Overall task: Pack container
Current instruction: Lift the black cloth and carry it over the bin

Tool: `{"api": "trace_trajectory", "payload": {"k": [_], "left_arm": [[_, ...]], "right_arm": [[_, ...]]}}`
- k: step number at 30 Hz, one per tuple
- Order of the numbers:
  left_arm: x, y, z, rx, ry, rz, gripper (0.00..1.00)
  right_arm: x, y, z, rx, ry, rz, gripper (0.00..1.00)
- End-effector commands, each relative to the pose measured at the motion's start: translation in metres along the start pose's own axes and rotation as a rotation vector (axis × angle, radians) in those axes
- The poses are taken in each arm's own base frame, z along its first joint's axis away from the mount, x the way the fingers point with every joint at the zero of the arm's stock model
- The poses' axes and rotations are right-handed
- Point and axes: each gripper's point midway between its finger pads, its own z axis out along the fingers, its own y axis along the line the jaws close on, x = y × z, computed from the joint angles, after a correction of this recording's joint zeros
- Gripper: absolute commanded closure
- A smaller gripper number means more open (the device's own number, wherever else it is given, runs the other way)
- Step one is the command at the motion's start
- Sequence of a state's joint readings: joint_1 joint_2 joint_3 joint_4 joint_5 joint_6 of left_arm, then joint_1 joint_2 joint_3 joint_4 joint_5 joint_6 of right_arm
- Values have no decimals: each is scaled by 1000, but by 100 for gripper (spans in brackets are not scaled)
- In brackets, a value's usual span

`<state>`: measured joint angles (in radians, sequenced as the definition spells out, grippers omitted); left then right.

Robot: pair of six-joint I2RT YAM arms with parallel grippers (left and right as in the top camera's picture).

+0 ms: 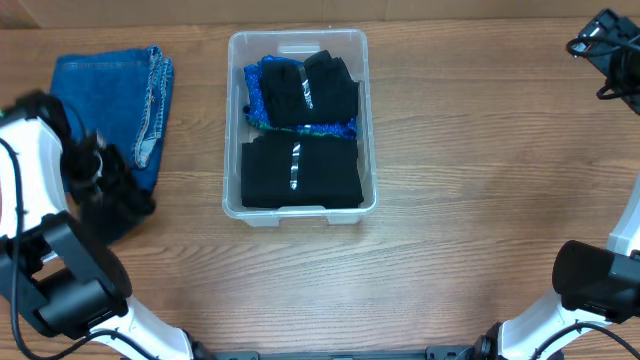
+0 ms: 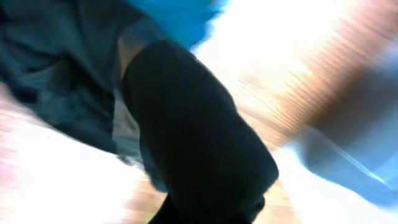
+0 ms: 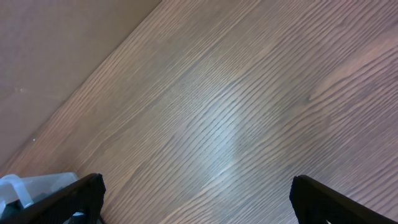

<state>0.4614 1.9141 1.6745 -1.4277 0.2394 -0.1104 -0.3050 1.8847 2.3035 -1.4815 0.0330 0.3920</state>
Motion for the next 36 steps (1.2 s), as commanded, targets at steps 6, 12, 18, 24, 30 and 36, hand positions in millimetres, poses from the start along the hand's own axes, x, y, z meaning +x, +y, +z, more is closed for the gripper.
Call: {"api": "trace_trajectory", "payload": {"k": [6, 12, 18, 24, 30, 36], "left_arm": [[38, -151, -106, 192, -159, 480, 96], [71, -219, -175, 230, -416, 694, 96], [129, -274, -165, 177, -438, 861, 96], [164, -303, -138, 106, -412, 895, 96], [168, -296, -80, -8, -246, 877, 96], [162, -269, -41, -137, -139, 851, 96]], "right_arm": [[-3, 1, -7, -5, -23, 1, 0], [-3, 1, -7, -5, -23, 2, 0], [-3, 1, -7, -5, -23, 2, 0], [-3, 1, -7, -5, -23, 1, 0], [-3, 1, -7, -5, -23, 1, 0], [-3, 1, -7, -5, -23, 2, 0]]}}
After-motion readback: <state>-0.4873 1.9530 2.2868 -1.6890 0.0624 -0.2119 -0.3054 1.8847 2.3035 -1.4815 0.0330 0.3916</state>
